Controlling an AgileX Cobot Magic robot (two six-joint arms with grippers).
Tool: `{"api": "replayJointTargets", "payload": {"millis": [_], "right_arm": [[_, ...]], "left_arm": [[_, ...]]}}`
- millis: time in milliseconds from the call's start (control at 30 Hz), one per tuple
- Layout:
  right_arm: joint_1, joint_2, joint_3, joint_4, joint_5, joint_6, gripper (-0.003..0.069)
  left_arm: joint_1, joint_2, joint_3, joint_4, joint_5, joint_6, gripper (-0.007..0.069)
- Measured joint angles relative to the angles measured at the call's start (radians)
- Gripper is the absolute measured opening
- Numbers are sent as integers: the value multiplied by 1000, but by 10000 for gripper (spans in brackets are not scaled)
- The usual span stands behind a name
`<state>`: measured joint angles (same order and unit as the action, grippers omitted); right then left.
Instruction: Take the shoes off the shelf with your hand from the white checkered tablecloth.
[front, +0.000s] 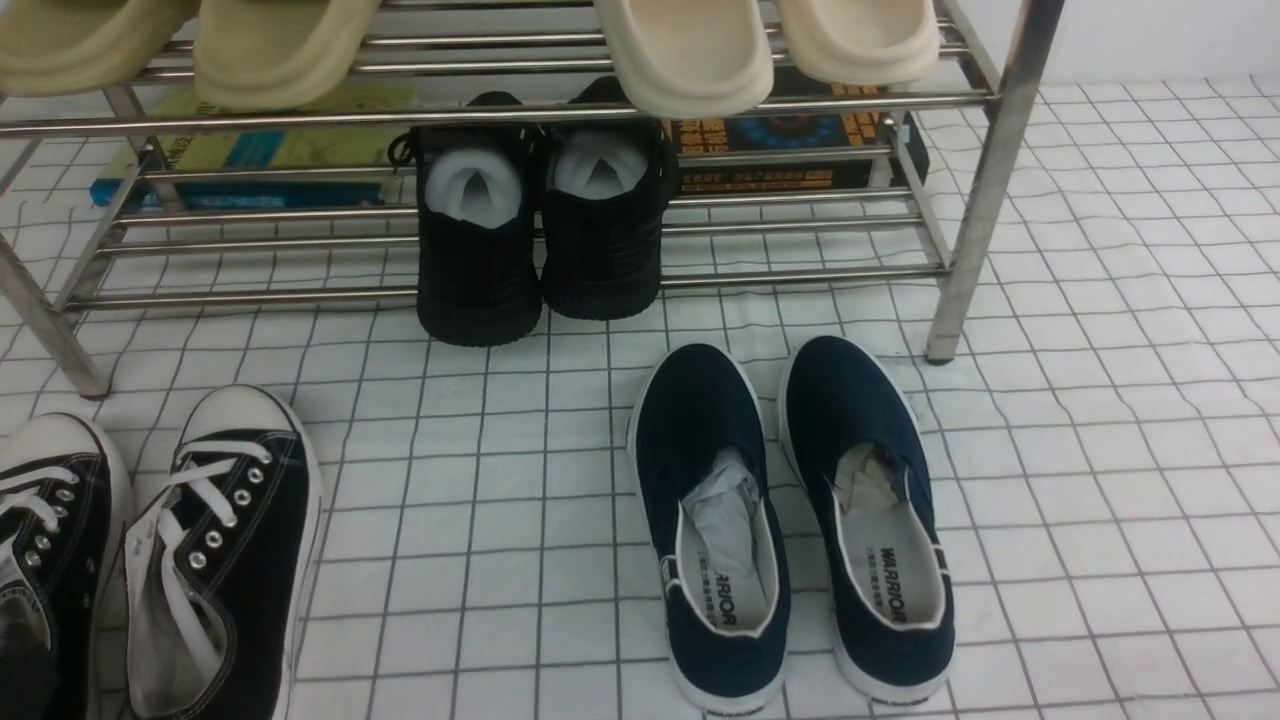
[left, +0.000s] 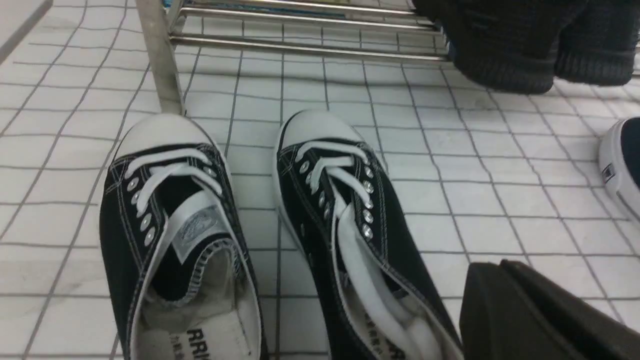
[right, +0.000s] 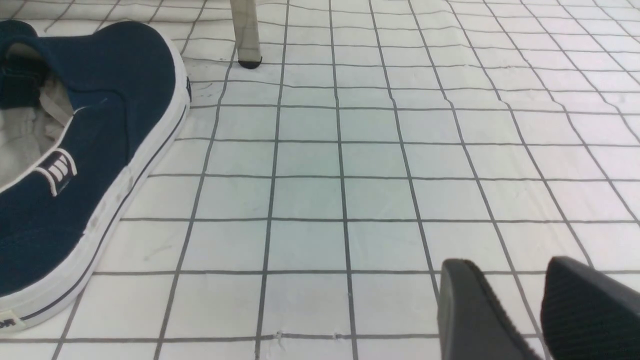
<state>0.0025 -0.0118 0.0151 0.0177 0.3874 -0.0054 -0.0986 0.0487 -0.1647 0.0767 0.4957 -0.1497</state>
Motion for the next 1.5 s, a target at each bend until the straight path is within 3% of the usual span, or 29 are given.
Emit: {"api": "replayJointTargets", "payload": {"millis": [233,600,1500], "right_arm": [[0,0,0,0,0,0,239],[0,0,0,0,0,0,239],[0,0,0,0,0,0,239]], "left_arm": [[78,-62,124,11,-70,-18,22],[34,-62,184,12,-101,-22,31],[34,-62,186,22,-105,-22,60]]}}
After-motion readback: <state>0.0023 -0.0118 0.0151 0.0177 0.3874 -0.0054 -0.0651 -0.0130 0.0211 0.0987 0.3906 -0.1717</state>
